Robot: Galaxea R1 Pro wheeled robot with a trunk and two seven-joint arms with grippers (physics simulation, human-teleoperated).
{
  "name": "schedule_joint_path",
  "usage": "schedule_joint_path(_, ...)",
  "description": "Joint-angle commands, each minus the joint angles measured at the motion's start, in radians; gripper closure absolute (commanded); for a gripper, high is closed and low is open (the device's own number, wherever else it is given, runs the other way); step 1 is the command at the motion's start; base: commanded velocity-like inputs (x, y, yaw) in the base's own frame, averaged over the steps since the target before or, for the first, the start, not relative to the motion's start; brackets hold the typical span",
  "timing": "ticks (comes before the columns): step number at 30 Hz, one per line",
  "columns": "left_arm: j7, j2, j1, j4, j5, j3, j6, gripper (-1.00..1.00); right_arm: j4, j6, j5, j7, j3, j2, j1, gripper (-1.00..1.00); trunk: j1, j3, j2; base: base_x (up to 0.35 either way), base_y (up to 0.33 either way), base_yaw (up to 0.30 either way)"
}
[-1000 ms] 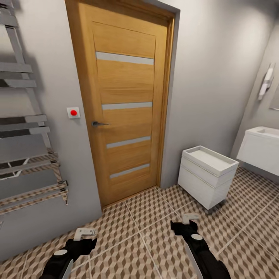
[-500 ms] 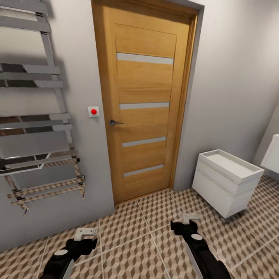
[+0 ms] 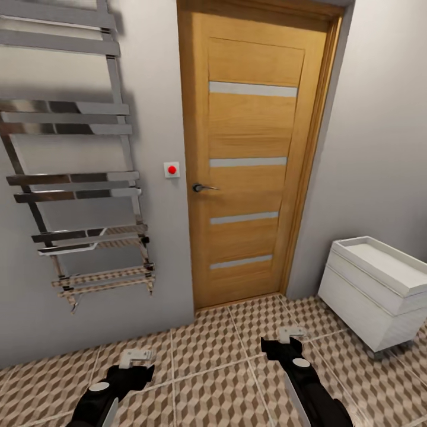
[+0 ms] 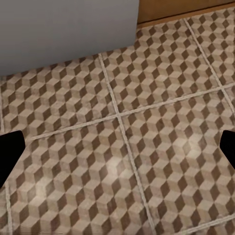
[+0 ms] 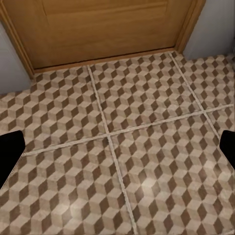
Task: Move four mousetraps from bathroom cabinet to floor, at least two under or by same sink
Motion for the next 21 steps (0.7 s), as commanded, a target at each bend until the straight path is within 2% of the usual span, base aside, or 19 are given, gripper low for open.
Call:
schedule_joint_path(1, 0.000, -0.001, -0.001, -0.001, 0.000, -0.002, 0.005, -1.00, -0.002, 0.007, 0.005, -0.004, 0.002, 0.000, 0.000, -1.00, 0.000, -0.001, -0.001, 0.000, 0.000, 0.259)
schedule_joint_path(21, 0.000, -0.002, -0.001, -0.001, 0.000, -0.002, 0.005, -1.00, -0.003, 0.007, 0.005, -0.004, 0.002, 0.000, 0.000, -1.00, 0.000, -0.001, -0.001, 0.000, 0.000, 0.259)
